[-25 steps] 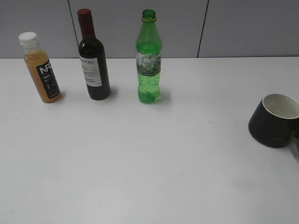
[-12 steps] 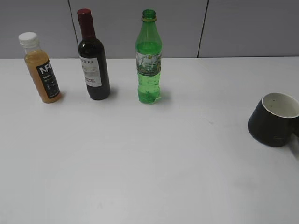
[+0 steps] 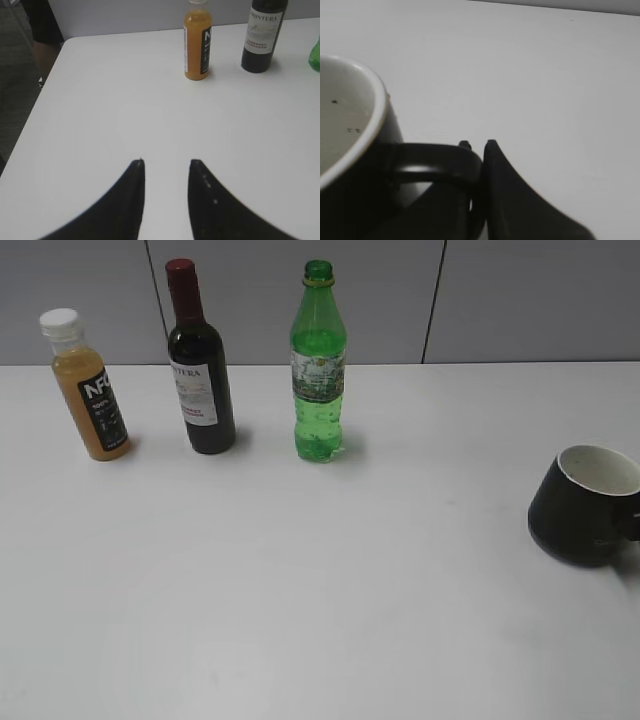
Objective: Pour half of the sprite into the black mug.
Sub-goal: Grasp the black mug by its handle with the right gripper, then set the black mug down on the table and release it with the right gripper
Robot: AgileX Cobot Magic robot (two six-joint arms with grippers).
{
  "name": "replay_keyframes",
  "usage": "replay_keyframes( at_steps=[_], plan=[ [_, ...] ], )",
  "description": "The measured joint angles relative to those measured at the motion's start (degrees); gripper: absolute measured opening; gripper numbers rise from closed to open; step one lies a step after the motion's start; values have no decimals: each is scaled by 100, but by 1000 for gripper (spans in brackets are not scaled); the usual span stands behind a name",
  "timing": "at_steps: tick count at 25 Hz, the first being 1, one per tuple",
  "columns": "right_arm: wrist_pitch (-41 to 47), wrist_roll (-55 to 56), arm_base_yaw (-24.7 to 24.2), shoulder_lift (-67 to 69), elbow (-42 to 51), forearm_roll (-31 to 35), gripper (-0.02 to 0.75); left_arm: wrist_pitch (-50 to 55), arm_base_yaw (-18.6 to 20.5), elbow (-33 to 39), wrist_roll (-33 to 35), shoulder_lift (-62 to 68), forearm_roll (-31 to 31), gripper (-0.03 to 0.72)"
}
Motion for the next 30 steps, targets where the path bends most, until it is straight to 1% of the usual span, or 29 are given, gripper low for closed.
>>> replay_keyframes(
  at_steps=[7,10,13,19,21,24,26,30],
  plan=[
    [90,46,0,-198,185,-229,31,0,0,0,0,0,0,237],
    [273,281,0,-498,246,-289,29,0,0,0,0,0,0,237],
    [266,414,0,-770,246,-333,29,0,0,0,0,0,0,237],
    [271,691,49,-850,246,-511,29,0,0,0,0,0,0,237],
    [271,713,191,-850,246,-529,29,0,0,0,0,0,0,237],
    [271,733,576,-850,246,-529,29,0,0,0,0,0,0,237],
    [271,739,890,-850,246,-457,29,0,0,0,0,0,0,237],
    [271,746,1632,-850,241,-91,27,0,0,0,0,0,0,237]
  ],
)
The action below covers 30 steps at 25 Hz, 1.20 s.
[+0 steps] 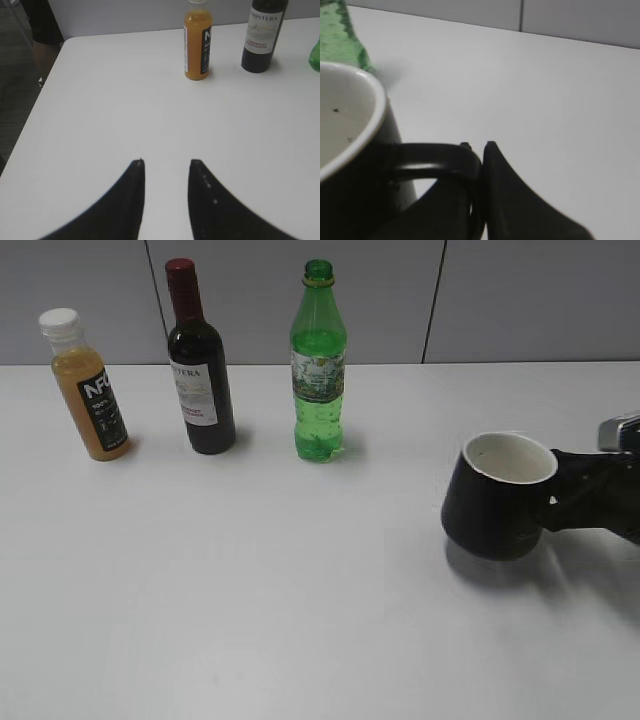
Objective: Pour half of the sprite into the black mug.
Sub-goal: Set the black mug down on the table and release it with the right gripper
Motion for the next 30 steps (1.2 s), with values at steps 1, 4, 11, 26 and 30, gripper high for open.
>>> replay_keyframes(
  at_steps=[1,4,11,26,30],
  plan=[
    [5,0,170,0,-13,63,27,0,0,0,0,0,0,237],
    [5,0,739,0,-133,203,27,0,0,0,0,0,0,237],
    [5,-51,1575,11,-663,302,27,0,0,0,0,0,0,237],
    [16,-86,2502,1173,-1878,-405,26,0,0,0,0,0,5,237],
    [16,-86,2669,1400,-2019,-417,26,0,0,0,0,0,5,237]
  ],
)
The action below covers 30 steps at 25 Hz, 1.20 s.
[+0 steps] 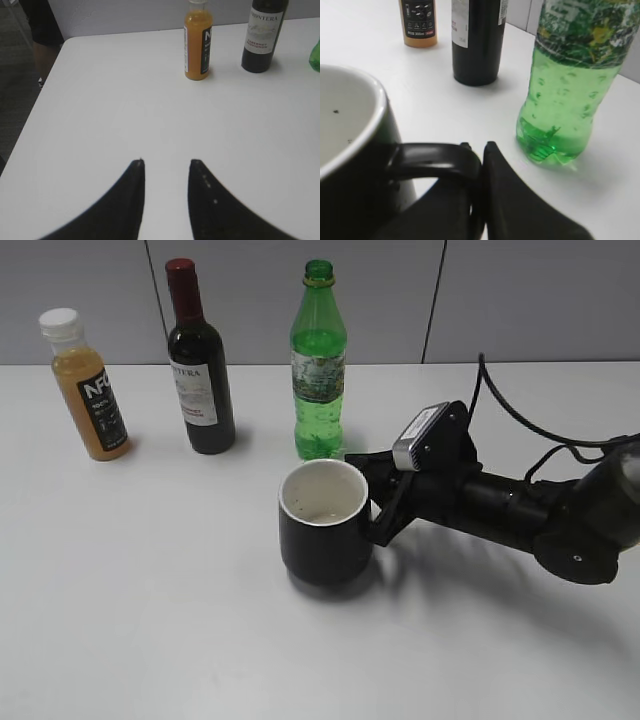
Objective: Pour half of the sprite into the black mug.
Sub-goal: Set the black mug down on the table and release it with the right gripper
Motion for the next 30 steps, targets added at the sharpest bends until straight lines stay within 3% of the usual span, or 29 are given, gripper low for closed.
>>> replay_keyframes(
  at_steps=[15,22,30],
  plan=[
    [-74,5,11,365,-27,-153,28,0,0,0,0,0,0,237],
    [-209,50,11,365,63,-290,157,0,0,0,0,0,0,237],
    [-244,-66,5,169,511,205,181,0,0,0,0,0,0,237]
  ],
)
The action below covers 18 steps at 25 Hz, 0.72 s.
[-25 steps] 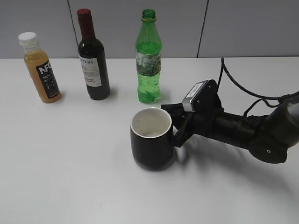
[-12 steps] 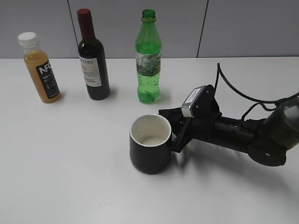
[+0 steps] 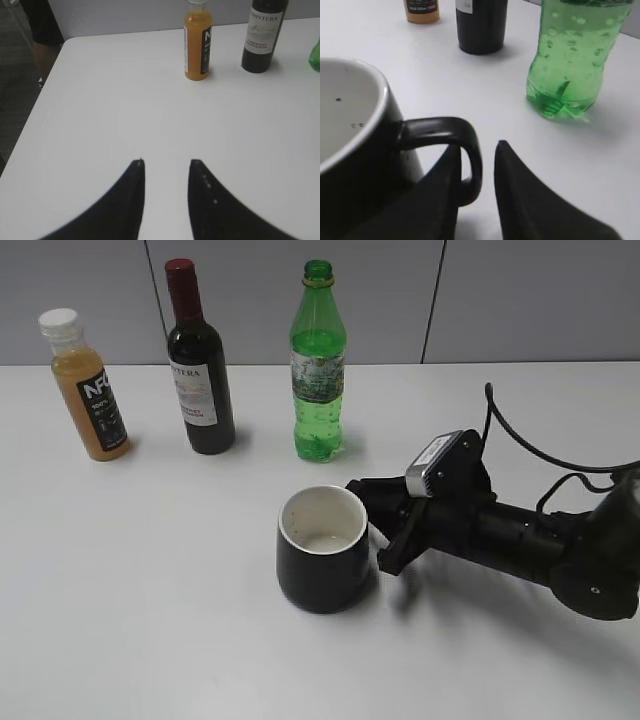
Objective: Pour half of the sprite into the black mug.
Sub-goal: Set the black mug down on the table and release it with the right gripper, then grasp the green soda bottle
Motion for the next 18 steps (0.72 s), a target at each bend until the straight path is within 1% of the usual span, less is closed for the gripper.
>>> replay_keyframes(
  at_steps=[6,11,13,14,16,18],
  plan=[
    [0,-265,0,-338,511,274,222,0,0,0,0,0,0,237],
    [0,-457,0,-623,932,842,238,0,0,0,0,0,0,237],
    [0,-481,0,-804,1091,1208,239,0,0,0,0,0,0,237],
    [0,-492,0,-903,1178,1493,239,0,0,0,0,0,0,237],
    [0,-498,0,-1179,1305,2169,243,0,0,0,0,0,0,237],
    [0,-515,-19,-1431,1353,2944,269,0,0,0,0,0,0,237]
  ],
)
